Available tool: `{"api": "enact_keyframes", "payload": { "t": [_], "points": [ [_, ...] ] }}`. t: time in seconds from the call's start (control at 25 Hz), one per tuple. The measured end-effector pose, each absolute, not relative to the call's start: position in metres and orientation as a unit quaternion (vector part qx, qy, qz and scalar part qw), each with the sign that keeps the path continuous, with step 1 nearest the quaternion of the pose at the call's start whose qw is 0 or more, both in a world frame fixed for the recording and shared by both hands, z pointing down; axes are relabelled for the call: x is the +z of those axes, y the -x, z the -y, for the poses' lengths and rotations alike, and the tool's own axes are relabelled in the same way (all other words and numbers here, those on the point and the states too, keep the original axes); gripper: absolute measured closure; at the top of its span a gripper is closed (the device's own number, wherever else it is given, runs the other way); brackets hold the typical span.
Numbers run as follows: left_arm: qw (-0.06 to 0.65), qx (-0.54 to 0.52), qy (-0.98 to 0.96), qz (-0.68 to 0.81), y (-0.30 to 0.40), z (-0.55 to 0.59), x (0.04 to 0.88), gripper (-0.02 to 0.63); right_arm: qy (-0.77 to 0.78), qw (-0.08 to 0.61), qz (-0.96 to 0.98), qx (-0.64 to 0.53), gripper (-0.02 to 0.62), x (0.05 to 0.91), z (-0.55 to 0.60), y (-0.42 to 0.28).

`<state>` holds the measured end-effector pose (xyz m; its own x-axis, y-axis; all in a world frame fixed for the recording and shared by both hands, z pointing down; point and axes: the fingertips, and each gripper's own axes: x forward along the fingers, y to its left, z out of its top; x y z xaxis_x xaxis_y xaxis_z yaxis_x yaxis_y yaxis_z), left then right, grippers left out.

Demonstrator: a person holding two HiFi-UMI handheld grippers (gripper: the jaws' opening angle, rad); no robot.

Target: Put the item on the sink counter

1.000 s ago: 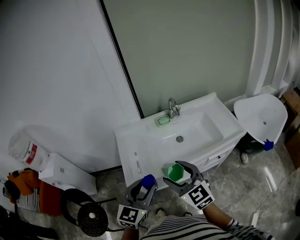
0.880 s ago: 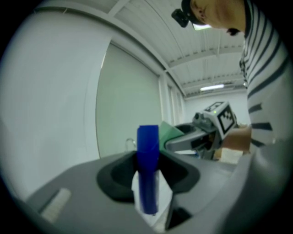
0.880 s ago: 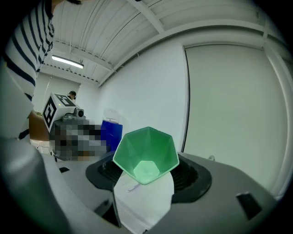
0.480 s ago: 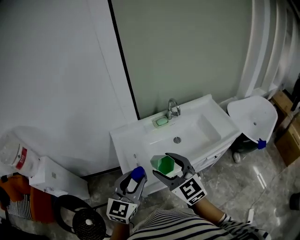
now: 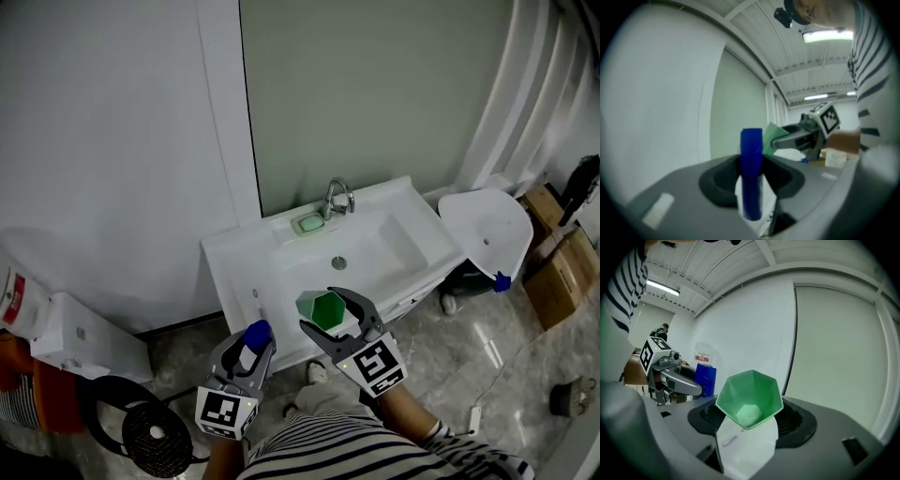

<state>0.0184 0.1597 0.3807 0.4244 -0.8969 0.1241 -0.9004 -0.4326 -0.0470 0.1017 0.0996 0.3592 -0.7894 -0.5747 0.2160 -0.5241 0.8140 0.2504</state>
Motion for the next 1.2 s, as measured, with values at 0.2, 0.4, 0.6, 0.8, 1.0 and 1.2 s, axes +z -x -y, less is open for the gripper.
{"api": "enact_keyframes", "payload": {
  "t": [0.2, 0.4, 0.6, 0.8, 1.0, 1.2],
  "points": [
    [0.022, 0.060, -0.840, 0.539, -0.003, -0.143, 0.383, 0.449, -0.289, 0.151, 0.941, -0.088, 0.279, 0.359, -0.079, -0.090],
    [0.009, 0.061, -0.839, 0.540, 0.004, -0.108, 0.376, 0.449, -0.278, 0.152, 0.945, -0.085, 0.279, 0.359, -0.050, -0.075],
    [-0.003, 0.063, -0.841, 0.538, 0.005, -0.060, 0.366, 0.449, -0.276, 0.150, 0.946, -0.076, 0.279, 0.361, -0.008, -0.069],
    [-0.007, 0.069, -0.842, 0.534, 0.001, -0.008, 0.363, 0.449, -0.283, 0.148, 0.946, -0.063, 0.279, 0.364, 0.042, -0.077],
    [0.003, 0.084, -0.842, 0.532, -0.003, 0.042, 0.370, 0.449, -0.279, 0.151, 0.947, -0.050, 0.279, 0.374, 0.089, -0.081],
    [0.001, 0.083, -0.836, 0.542, -0.007, 0.077, 0.367, 0.449, -0.273, 0.152, 0.949, -0.042, 0.280, 0.380, 0.125, -0.088]
  ]
}}
